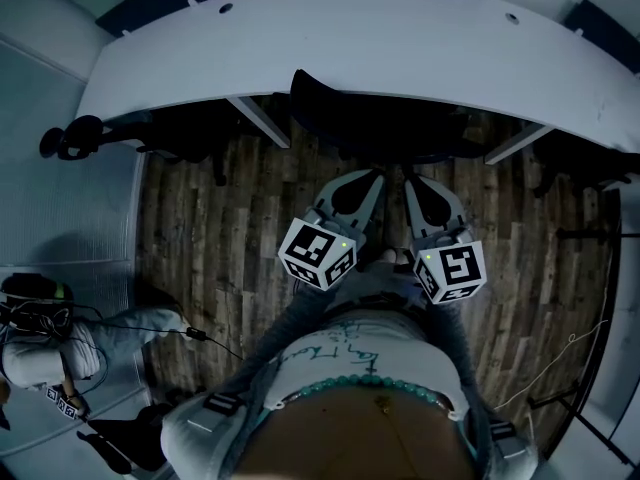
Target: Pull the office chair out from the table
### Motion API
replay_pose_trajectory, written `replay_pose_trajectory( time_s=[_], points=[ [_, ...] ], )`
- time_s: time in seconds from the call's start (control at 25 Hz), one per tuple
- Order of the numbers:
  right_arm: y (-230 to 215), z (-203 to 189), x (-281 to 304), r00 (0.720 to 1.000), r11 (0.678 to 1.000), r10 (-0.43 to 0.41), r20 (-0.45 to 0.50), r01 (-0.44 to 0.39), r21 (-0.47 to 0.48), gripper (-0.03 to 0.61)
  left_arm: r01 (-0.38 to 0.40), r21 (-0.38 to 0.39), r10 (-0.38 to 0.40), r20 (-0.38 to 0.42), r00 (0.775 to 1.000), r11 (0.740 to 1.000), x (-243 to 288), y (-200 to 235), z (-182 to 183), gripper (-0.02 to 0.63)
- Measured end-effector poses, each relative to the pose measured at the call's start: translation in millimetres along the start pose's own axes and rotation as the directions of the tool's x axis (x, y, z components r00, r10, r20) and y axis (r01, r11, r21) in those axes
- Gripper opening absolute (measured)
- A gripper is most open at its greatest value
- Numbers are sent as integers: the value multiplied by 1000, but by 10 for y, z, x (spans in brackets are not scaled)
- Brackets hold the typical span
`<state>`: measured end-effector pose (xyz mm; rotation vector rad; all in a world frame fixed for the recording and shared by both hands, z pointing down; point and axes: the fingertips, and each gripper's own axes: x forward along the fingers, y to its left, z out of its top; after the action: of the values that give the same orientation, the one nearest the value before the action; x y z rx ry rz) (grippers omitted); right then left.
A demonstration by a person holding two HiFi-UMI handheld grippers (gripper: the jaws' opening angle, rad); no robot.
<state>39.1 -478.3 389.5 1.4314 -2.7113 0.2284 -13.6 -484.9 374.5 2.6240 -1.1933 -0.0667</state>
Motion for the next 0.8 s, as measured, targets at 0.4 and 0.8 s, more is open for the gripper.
replay_pose_trajectory(
  time_s=[0.4, 0.8],
  points=[
    [34, -5, 270, 994, 994, -107, 9, 107, 38, 21, 146, 19, -145, -55, 988, 989, 18, 166, 33, 11],
    [199, -17, 516, 974, 973, -225, 4, 225, 61, 21, 291, -9, -291, -95, 952, 957, -119, 486, 100, 11]
  ],
)
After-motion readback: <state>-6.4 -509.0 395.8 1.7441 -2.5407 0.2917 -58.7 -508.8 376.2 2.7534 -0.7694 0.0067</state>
